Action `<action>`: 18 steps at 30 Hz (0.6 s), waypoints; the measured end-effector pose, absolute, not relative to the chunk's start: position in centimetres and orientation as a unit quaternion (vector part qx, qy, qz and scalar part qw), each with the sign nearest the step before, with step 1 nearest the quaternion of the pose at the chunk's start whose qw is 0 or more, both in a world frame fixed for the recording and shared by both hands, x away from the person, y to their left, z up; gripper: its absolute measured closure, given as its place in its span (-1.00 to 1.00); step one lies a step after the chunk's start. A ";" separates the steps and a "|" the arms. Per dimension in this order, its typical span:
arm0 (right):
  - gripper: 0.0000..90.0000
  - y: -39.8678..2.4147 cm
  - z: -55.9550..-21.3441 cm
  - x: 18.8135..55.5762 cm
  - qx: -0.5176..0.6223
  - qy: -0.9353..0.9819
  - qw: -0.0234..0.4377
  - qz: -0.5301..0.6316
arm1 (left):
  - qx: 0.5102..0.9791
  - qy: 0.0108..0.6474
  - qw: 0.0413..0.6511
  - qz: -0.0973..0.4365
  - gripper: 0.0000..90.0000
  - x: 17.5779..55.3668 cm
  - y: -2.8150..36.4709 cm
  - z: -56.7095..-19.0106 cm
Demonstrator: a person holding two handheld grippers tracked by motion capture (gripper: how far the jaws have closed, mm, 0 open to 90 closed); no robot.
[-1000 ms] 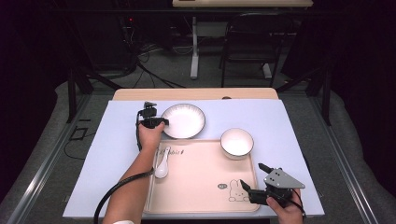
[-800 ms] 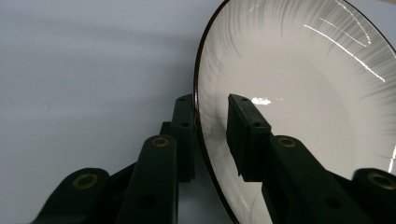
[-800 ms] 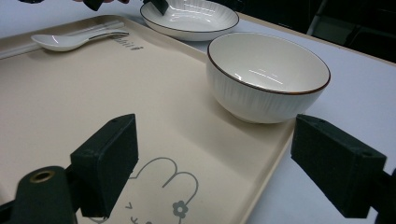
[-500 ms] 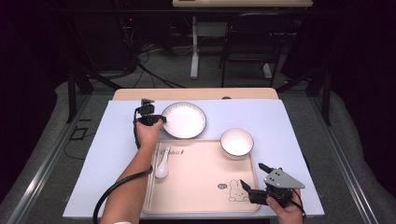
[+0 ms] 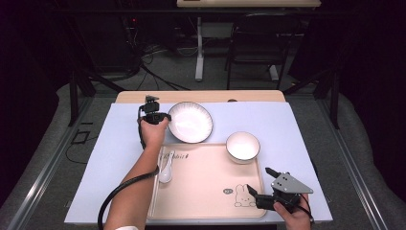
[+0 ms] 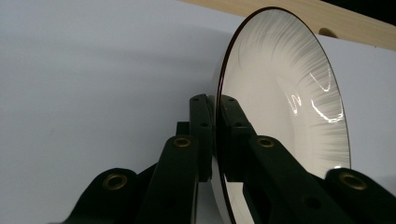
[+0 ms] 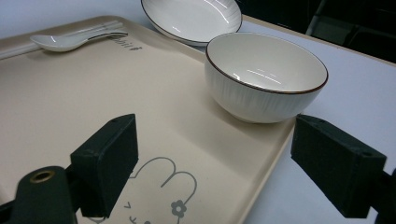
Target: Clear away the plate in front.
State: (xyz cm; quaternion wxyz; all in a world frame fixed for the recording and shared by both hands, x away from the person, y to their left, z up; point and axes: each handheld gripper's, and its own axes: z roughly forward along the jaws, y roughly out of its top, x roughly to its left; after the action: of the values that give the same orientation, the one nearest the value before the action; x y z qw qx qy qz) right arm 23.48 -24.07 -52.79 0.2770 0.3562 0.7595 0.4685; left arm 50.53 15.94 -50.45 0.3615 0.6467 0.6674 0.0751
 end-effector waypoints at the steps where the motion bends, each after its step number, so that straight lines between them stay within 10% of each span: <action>1: -0.68 -24.1 -52.8 23.5 0.356 0.759 0.277 0.469 | 0.646 0.668 0.362 0.073 0.90 50.6 15.9 -50.4; 18: -0.68 -24.1 -52.8 23.5 0.356 0.760 0.276 0.468 | 0.631 0.683 0.363 0.051 0.87 51.3 16.3 -49.3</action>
State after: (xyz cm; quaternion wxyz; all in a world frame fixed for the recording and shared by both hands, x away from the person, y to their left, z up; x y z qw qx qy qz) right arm 23.48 -24.12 -52.78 0.2763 0.3562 0.7599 0.4683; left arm 51.25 16.25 -49.27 0.3635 0.6311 0.6834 0.0506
